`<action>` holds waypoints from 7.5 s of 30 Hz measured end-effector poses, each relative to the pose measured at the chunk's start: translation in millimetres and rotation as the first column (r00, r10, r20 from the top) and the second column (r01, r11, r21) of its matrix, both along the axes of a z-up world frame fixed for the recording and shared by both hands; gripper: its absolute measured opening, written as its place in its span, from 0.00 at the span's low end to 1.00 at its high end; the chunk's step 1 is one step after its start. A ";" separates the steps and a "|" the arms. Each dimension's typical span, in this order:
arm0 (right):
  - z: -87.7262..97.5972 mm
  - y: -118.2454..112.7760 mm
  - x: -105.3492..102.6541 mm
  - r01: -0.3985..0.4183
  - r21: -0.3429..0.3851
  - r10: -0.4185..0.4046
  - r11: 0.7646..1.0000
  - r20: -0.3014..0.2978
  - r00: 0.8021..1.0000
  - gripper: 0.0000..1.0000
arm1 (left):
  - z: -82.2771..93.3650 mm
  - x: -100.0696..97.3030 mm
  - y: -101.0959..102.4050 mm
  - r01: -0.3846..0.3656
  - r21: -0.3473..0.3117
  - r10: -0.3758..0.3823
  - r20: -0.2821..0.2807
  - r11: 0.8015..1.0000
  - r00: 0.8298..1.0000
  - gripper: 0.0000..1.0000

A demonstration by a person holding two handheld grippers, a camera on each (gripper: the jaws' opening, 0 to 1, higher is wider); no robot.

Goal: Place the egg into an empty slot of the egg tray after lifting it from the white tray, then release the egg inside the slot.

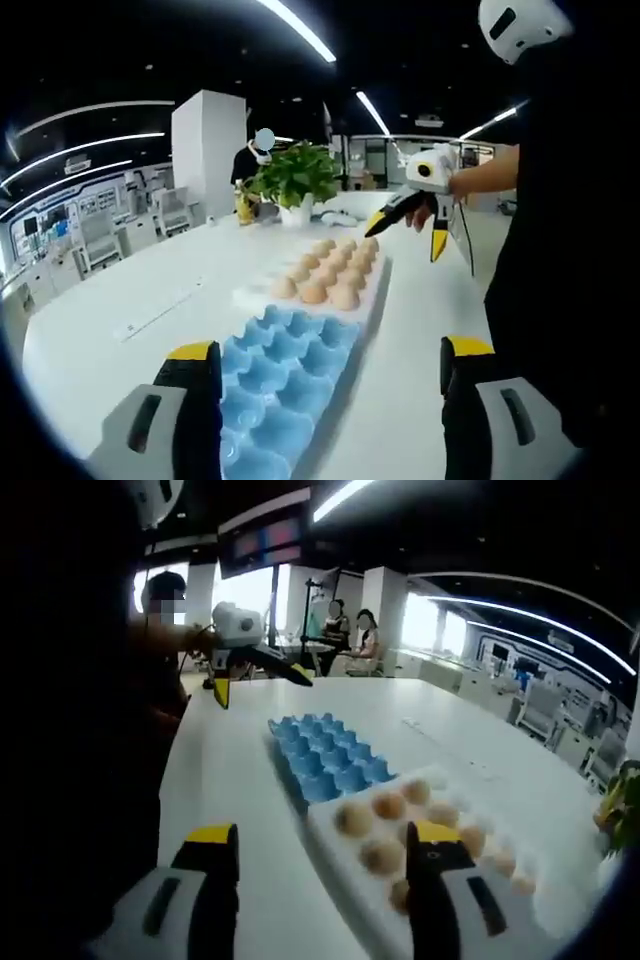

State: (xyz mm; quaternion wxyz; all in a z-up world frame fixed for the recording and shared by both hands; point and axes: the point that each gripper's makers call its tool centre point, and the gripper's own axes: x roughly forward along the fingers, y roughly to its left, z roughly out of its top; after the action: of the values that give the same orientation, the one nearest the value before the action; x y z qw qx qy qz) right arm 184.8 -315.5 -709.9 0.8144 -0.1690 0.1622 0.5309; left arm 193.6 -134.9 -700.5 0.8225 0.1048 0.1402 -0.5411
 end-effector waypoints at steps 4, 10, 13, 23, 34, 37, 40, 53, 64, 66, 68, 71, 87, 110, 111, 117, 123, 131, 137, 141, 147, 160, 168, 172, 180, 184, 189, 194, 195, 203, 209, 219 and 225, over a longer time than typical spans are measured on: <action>0.7 1.7 -0.5 -0.003 -0.001 0.003 1.000 -0.001 1.000 0.70 | 2.5 2.0 0.6 -0.005 -0.001 0.005 0.010 1.000 1.000 0.91; 1.9 1.5 0.2 -0.002 0.000 0.002 1.000 0.000 1.000 0.69 | 3.0 4.4 3.2 -0.011 0.004 0.010 0.013 1.000 1.000 0.90; 3.2 1.9 1.3 0.000 0.002 0.000 1.000 0.005 1.000 0.69 | 2.6 5.8 3.9 -0.014 0.005 0.014 0.013 1.000 1.000 0.90; 0.5 1.6 0.0 -0.006 -0.004 0.006 1.000 0.001 1.000 0.69 | 2.3 5.1 3.8 -0.011 0.002 0.011 0.013 1.000 1.000 0.91; -2.4 -3.6 -2.3 0.003 -0.005 -0.003 1.000 -0.001 1.000 0.69 | 2.8 1.4 1.8 0.008 -0.002 -0.008 0.003 1.000 1.000 0.89; -6.6 -7.4 -0.8 0.004 -0.006 -0.004 1.000 -0.009 1.000 0.68 | 5.1 2.1 2.2 0.002 -0.015 -0.002 0.004 1.000 1.000 0.88; -8.3 -7.1 -0.4 0.006 -0.004 -0.006 1.000 -0.013 1.000 0.68 | 4.6 3.1 2.9 -0.002 -0.012 0.002 0.009 1.000 1.000 0.87; -16.1 -2.9 -2.0 0.003 -0.004 -0.003 1.000 -0.030 1.000 0.68 | 11.0 12.0 8.5 -0.026 -0.021 0.027 0.038 0.999 0.999 0.86; -23.8 -3.2 -5.4 0.024 0.011 -0.024 1.000 -0.049 0.999 0.66 | 10.8 10.6 7.8 -0.026 -0.026 0.027 0.030 0.999 0.999 0.86; -25.1 -2.0 -3.5 0.045 0.011 -0.045 0.999 -0.027 0.999 0.61 | 10.2 9.8 7.4 -0.023 -0.025 0.024 0.027 0.999 0.999 0.84; -25.3 -1.3 -2.6 0.056 0.004 -0.056 0.998 -0.013 0.998 0.56 | 10.6 10.0 7.4 -0.024 -0.026 0.025 0.031 0.999 0.999 0.85; -21.6 3.0 -2.0 0.073 0.047 -0.072 0.996 -0.023 0.997 0.55 | 11.1 10.4 8.1 -0.027 -0.029 0.028 0.031 0.999 0.999 0.85; -34.8 32.7 13.7 0.145 0.038 -0.143 0.989 -0.050 0.988 0.49 | 10.0 10.9 10.4 -0.038 -0.037 0.038 0.018 0.999 0.999 0.86; -47.2 29.5 41.0 0.263 -0.006 -0.263 0.965 -0.053 0.963 0.32 | 10.9 14.3 13.9 -0.054 -0.048 0.055 0.015 0.997 0.998 0.83; -47.6 29.4 41.9 0.266 -0.008 -0.266 0.964 -0.053 0.962 0.32 | 10.6 14.0 13.6 -0.053 -0.048 0.053 0.012 0.997 0.999 0.83; -49.3 30.4 46.5 0.274 -0.019 -0.275 0.961 -0.047 0.960 0.29 | 10.2 14.2 13.7 -0.054 -0.045 0.055 0.017 0.998 0.998 0.83; -53.0 31.5 52.6 0.277 -0.052 -0.278 0.960 -0.028 0.960 0.28 | 11.0 14.4 14.5 -0.056 -0.048 0.056 0.016 0.997 0.998 0.81; -57.7 34.1 60.7 0.270 -0.097 -0.272 0.958 -0.012 0.962 0.24 | 11.9 14.6 16.3 -0.058 -0.055 0.059 0.018 0.997 0.998 0.81; -66.1 37.6 62.3 0.238 -0.160 -0.242 0.958 -0.004 0.970 0.24 | 12.2 14.2 18.4 -0.061 -0.058 0.062 0.014 0.996 0.998 0.79; -71.7 39.3 62.8 0.222 -0.202 -0.227 0.954 0.001 0.974 0.24 | 11.7 14.6 19.1 -0.066 -0.061 0.067 0.010 0.996 0.998 0.79; -74.3 38.4 64.1 0.200 -0.260 -0.226 0.945 -0.073 0.971 0.25 | 13.1 16.8 21.2 -0.073 -0.066 0.074 0.013 0.995 0.997 0.79; -83.0 41.6 63.7 0.062 -0.481 -0.212 0.874 -0.263 0.941 0.26 | 8.9 15.7 24.6 -0.072 -0.057 0.072 -0.002 0.996 0.997 0.75; -85.6 46.4 63.8 -0.081 -0.550 -0.098 0.831 -0.288 0.953 0.27 | 9.5 16.9 26.5 -0.076 -0.081 0.076 -0.001 0.994 0.997 0.75; -86.5 44.9 64.2 -0.032 -0.552 -0.185 0.833 -0.333 0.925 0.26 | 9.5 18.4 29.2 -0.080 -0.086 0.080 -0.003 0.993 0.997 0.74; -83.6 42.1 64.6 0.039 -0.482 -0.222 0.875 -0.330 0.918 0.25 | 6.1 19.1 33.5 -0.091 -0.085 0.090 -0.007 0.992 0.996 0.74; -79.5 40.3 66.0 0.085 -0.439 -0.260 0.894 -0.355 0.898 0.25 | 6.3 19.7 33.7 -0.091 -0.084 0.091 -0.008 0.992 0.996 0.73; -67.3 39.6 65.2 0.104 -0.399 -0.255 0.911 -0.348 0.902 0.25 | 7.4 20.3 36.3 -0.096 -0.084 0.095 -0.011 0.992 0.995 0.74; -58.3 36.1 66.5 0.134 -0.357 -0.271 0.925 -0.370 0.889 0.24 | 6.3 21.7 39.2 -0.105 -0.082 0.104 -0.014 0.991 0.994 0.73; -58.3 35.9 66.7 0.134 -0.356 -0.271 0.925 -0.370 0.889 0.24 | 6.5 21.9 39.4 -0.107 -0.084 0.106 -0.015 0.991 0.994 0.73; -49.4 49.7 63.4 0.129 -0.320 -0.251 0.938 -0.377 0.891 0.24 | 3.3 19.3 39.1 -0.096 -0.078 0.094 -0.026 0.992 0.995 0.72; -49.6 69.4 58.5 0.096 -0.298 -0.213 0.950 -0.392 0.895 0.25 | 3.7 21.4 40.5 -0.102 -0.082 0.101 -0.021 0.991 0.995 0.74; -45.2 92.2 55.5 0.062 -0.261 -0.166 0.963 -0.400 0.901 0.25 | 1.5 24.6 45.9 -0.142 -0.100 0.136 -0.067 0.985 0.988 0.86; -44.5 92.2 56.3 0.062 -0.263 -0.165 0.963 -0.390 0.906 0.25 | 3.3 24.4 45.8 -0.137 -0.106 0.132 -0.051 0.985 0.990 0.86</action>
State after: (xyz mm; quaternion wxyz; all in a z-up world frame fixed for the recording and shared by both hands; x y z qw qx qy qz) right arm 241.2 -223.3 -754.4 0.7652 -0.1432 0.4024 0.4817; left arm 218.0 -89.1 -697.3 0.8584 0.0380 0.1352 -0.4934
